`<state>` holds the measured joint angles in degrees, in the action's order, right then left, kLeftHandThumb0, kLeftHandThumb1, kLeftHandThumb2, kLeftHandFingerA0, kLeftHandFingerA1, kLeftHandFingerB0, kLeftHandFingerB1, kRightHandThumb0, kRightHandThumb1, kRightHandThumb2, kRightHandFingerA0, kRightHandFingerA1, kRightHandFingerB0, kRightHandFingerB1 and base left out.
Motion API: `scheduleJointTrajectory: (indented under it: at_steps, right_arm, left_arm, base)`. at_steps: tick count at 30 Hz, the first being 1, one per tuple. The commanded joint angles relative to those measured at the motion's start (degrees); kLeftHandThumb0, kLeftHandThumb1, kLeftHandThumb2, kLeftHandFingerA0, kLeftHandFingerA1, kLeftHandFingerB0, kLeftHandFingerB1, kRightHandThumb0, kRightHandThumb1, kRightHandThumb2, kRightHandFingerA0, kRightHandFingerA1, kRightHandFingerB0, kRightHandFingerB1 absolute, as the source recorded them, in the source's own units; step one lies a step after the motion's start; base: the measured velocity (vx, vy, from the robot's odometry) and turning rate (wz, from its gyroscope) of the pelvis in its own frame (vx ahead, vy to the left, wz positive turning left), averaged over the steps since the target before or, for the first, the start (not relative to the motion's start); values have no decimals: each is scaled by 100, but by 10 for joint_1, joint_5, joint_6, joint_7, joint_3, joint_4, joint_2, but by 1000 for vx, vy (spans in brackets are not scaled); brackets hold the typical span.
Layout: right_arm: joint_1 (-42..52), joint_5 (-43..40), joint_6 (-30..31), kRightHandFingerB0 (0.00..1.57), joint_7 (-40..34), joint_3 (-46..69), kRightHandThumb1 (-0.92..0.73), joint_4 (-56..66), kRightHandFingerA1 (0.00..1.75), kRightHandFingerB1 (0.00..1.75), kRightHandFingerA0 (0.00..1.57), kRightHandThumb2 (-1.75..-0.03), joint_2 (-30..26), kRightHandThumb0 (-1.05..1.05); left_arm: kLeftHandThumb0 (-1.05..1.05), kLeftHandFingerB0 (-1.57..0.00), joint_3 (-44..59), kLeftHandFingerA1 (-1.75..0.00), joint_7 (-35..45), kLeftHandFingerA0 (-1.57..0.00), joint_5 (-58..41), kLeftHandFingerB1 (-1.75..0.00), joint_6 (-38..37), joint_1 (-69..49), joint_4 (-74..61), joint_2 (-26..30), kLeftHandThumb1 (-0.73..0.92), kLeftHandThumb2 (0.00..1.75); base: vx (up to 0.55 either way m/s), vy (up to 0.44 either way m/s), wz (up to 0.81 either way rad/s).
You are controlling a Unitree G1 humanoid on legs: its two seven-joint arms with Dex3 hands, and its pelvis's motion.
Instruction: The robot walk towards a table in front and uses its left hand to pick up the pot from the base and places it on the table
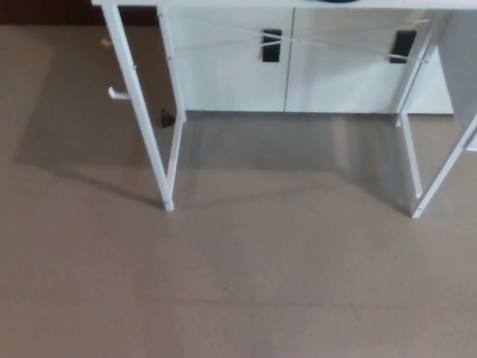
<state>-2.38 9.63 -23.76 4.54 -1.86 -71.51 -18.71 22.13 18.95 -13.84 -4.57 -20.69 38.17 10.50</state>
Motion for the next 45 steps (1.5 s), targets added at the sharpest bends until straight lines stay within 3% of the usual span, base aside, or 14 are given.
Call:
scheduleJointTrajectory:
  at_steps: [1, 37, 45]
  right_arm:
    - [-1, 2, 4, 58, -3, 0, -58, 1, 52, 43, 80, -59, 0, -66]
    - [-15, 35, 9, 55, -34, -43, -63, -2, 52, 43, 80, -60, 0, -67]
    - [-22, 41, 17, 55, -39, -46, -63, -1, 51, 42, 77, -60, 0, -65]
  left_arm:
    - [-20, -33, 6, -40, 2, -36, -7, -34, -7, 7, 10, 14, 51, 55]
    - [-20, -35, 4, -40, 2, -36, -9, -34, -4, 6, 13, 23, 52, 55]
    - [-26, -37, 6, -44, -2, -38, -12, -40, -5, 4, 4, 21, 46, 60]
  base:
    - [268, 203, 35]
    - [84, -23, 3]
    - [38, -247, 2]
